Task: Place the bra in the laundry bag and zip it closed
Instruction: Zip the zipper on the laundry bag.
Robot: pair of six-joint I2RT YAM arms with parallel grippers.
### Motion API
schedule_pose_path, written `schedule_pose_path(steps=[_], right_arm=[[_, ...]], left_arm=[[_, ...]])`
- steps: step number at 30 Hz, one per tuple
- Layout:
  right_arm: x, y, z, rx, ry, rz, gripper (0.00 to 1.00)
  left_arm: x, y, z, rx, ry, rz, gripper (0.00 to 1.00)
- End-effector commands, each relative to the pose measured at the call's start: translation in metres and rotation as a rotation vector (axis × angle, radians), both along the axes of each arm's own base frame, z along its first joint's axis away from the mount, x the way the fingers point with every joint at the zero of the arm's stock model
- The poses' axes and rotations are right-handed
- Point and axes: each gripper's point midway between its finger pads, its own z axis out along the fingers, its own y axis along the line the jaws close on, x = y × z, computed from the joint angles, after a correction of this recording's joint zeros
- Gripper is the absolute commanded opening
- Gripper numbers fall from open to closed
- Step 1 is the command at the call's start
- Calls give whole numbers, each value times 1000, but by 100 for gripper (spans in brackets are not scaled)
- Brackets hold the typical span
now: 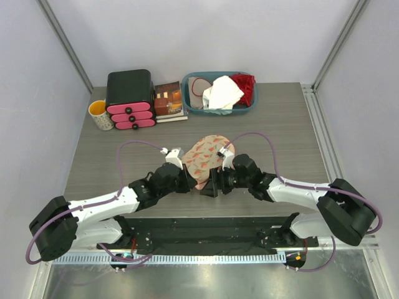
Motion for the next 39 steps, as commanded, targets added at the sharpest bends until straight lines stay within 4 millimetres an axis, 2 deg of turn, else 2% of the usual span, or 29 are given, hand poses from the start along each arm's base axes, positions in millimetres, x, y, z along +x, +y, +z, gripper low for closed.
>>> schedule_pose_path(steps=[1, 3, 7, 10, 11, 13, 14, 17, 20, 21, 24, 26, 27, 29, 30, 32, 33, 34, 35, 37, 39], right_arm=[[5, 14, 41, 71, -214, 96, 80], [3, 17, 51, 92, -219, 98, 78], [1, 18, 48, 70, -237, 127, 70], [1, 23, 48, 73, -266, 167, 70], [5, 27, 54, 84, -290, 177, 69], [6, 32, 51, 71, -302, 194, 70], [6, 37, 58, 93, -317, 211, 70], [5, 45, 54, 80, -329, 241, 69], [4, 51, 47, 67, -330, 259, 63], [6, 51, 45, 59, -334, 254, 58], [10, 47, 37, 11, -348, 243, 56], [18, 44, 33, -20, -362, 202, 48], [21, 43, 33, -30, -366, 188, 35], [29, 38, 32, -55, -377, 141, 22], [30, 37, 32, -61, -380, 124, 12], [35, 33, 29, -83, -378, 98, 1], [34, 33, 28, -84, -366, 93, 1], [35, 33, 27, -85, -359, 82, 1], [34, 33, 28, -78, -355, 82, 1], [32, 35, 33, -51, -336, 71, 1], [27, 37, 35, -19, -313, 75, 1]], left_arm=[[4, -12, 24, -59, -26, -33, 0], [4, -11, 22, -52, -20, -27, 0], [3, -15, 26, -80, -12, -34, 0], [2, -17, 28, -91, -4, -40, 0], [2, -18, 26, -90, 0, -44, 0], [1, -18, 28, -94, 2, -49, 0], [1, -18, 29, -97, 4, -48, 0], [0, -19, 31, -107, 6, -53, 0], [-1, -19, 34, -117, 5, -58, 0], [-1, -19, 34, -118, 5, -57, 0], [-1, -18, 35, -122, 9, -55, 0], [-2, -18, 35, -126, 12, -59, 0], [-1, -18, 35, -126, 13, -56, 0], [1, -14, 33, -113, 14, -39, 1], [0, -12, 32, -107, 18, -36, 2], [1, -8, 35, -113, 15, -24, 10], [1, -6, 34, -111, 13, -18, 15], [1, -4, 34, -111, 12, -8, 28], [1, -2, 41, -126, -3, -3, 32], [2, 4, 42, -123, -8, 22, 42], [-1, 8, 41, -124, 2, 38, 43]])
